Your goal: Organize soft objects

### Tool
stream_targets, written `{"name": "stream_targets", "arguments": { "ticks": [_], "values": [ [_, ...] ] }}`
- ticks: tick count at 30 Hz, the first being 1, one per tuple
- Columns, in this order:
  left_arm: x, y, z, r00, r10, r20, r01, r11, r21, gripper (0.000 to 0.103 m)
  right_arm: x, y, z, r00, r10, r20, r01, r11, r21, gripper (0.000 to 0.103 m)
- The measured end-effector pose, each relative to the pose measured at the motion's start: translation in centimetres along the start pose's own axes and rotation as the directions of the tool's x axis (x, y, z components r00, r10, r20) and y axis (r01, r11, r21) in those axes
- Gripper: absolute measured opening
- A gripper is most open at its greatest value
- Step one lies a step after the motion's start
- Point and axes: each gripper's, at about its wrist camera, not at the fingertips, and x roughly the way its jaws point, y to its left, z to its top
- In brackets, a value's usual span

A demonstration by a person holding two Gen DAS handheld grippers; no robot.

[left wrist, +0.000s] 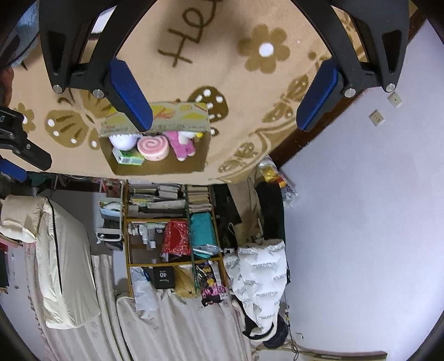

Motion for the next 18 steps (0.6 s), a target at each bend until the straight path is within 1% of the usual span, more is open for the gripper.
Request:
{"name": "stream_targets", "arguments": {
  "ticks": [3, 6, 12, 18],
  "values": [
    [-0.2, 0.0, -0.5, 1.0, 0.0, 0.005, 0.0, 1.0, 0.002, 0.102, -0.1, -0.1, -0.6, 1.0, 0.001, -0.018, -0.001, 1.0, -0.003, 0.103],
    [-0.1, 0.0, -0.8, 1.0, -0.016, 0.003, 0.016, 1.0, -0.009, 0.102, -0.2, -0.2, -1.1, 1.0, -0.006, -0.019, 0.006, 1.0, -0.008, 0.103],
    [1.7, -0.4, -1.6, 0.999, -0.027, -0.042, 0.028, 1.0, 0.006, 0.102, 0.3, -0.7, -1.7, 0.999, -0.007, -0.038, 0.008, 1.0, 0.003, 0.103],
    [2.9, -0.8, -1.8, 0.998, -0.038, -0.056, 0.039, 0.999, 0.014, 0.102, 1.7, -1.3, -2.2, 0.997, -0.019, -0.069, 0.019, 1.0, 0.006, 0.103]
  ]
}}
